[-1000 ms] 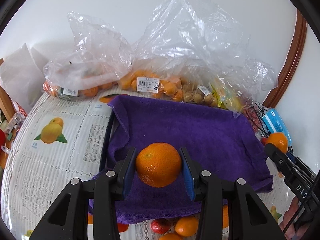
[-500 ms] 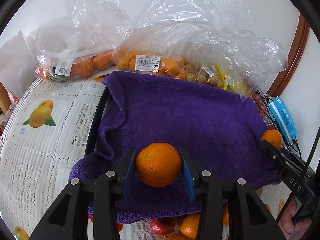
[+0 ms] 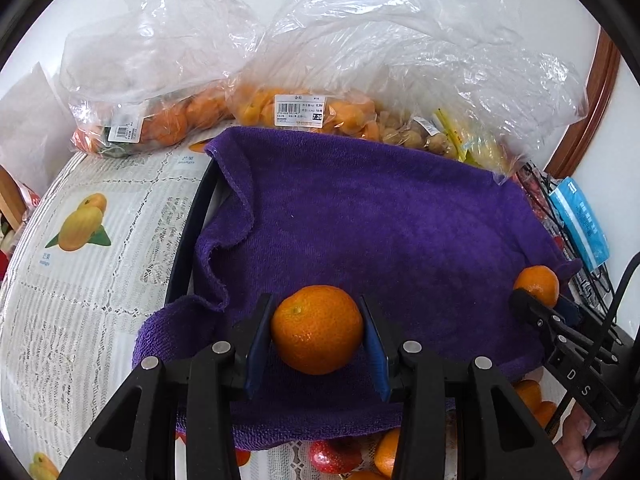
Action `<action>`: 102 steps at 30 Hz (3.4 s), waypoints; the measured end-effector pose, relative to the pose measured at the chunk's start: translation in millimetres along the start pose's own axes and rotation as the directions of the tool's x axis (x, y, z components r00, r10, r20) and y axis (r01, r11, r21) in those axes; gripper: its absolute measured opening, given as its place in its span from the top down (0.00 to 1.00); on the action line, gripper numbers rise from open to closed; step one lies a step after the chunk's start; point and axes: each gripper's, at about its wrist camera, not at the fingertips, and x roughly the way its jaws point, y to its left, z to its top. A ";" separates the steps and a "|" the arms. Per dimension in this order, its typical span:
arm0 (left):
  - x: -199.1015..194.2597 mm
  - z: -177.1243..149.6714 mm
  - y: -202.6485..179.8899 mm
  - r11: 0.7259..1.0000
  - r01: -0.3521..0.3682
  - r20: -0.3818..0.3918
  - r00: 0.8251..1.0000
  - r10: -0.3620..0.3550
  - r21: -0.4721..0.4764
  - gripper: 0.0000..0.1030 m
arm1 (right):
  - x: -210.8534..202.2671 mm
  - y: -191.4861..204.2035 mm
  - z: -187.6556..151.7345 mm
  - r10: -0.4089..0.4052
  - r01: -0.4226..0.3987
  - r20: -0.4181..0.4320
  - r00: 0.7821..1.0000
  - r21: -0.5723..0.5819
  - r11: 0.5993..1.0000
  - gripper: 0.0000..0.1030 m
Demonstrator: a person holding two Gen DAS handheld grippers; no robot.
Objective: Organize fruits
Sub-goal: 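Lower both oranges onto the purple towel and open both grippers, then withdraw both grippers and close the right gripper on another orange, then close the left gripper on an orange while the right gripper holds its orange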
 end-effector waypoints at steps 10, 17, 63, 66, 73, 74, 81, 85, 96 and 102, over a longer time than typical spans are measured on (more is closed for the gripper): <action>3.6 0.2 -2.2 1.000 0.007 -0.019 1.000 -0.007 0.013 0.61 | -6.6 -0.5 2.3 -0.008 0.008 0.031 0.999 0.001 1.000 0.58; -8.7 -1.1 -8.2 0.999 -0.003 0.046 0.999 0.000 0.051 0.39 | -13.8 -2.5 3.2 -0.011 0.010 0.055 0.998 0.015 1.000 0.38; -68.9 -15.2 7.0 0.998 0.022 0.142 0.989 -0.030 0.056 0.30 | -104.7 11.2 -75.1 0.005 -0.008 0.040 0.999 0.067 0.998 0.30; -76.6 -27.6 14.4 0.998 0.004 0.130 0.991 -0.012 0.062 0.30 | -92.0 14.2 -80.0 0.008 -0.009 0.016 1.000 0.048 0.999 0.32; -94.3 -46.2 35.5 0.999 -0.009 0.113 0.994 0.003 0.048 0.29 | -59.6 19.2 -89.3 -0.011 0.012 -0.060 0.998 0.016 1.000 0.37; -95.1 -48.9 37.9 0.999 0.002 0.104 0.995 -0.006 0.041 0.29 | -57.6 19.8 -88.7 -0.010 0.011 -0.063 0.998 0.009 1.000 0.40; -89.2 -65.0 33.5 0.995 0.088 0.029 0.996 -0.089 0.045 0.29 | -56.2 14.7 -83.1 0.013 -0.011 -0.045 0.999 0.034 0.999 0.58; -85.8 -74.1 21.0 0.994 0.081 0.010 0.997 -0.082 0.079 0.29 | -68.0 12.8 -89.4 0.008 -0.008 -0.019 1.000 0.021 1.000 0.58; -62.6 -82.8 -9.6 0.991 0.073 -0.040 0.997 -0.069 0.110 0.36 | -94.3 -6.5 -106.1 0.110 -0.108 -0.019 0.994 0.072 0.992 0.58; -49.5 -82.0 -11.0 0.992 0.051 -0.071 0.997 -0.043 0.113 0.53 | -96.5 1.8 -111.8 0.062 -0.062 -0.013 0.998 0.022 0.998 0.58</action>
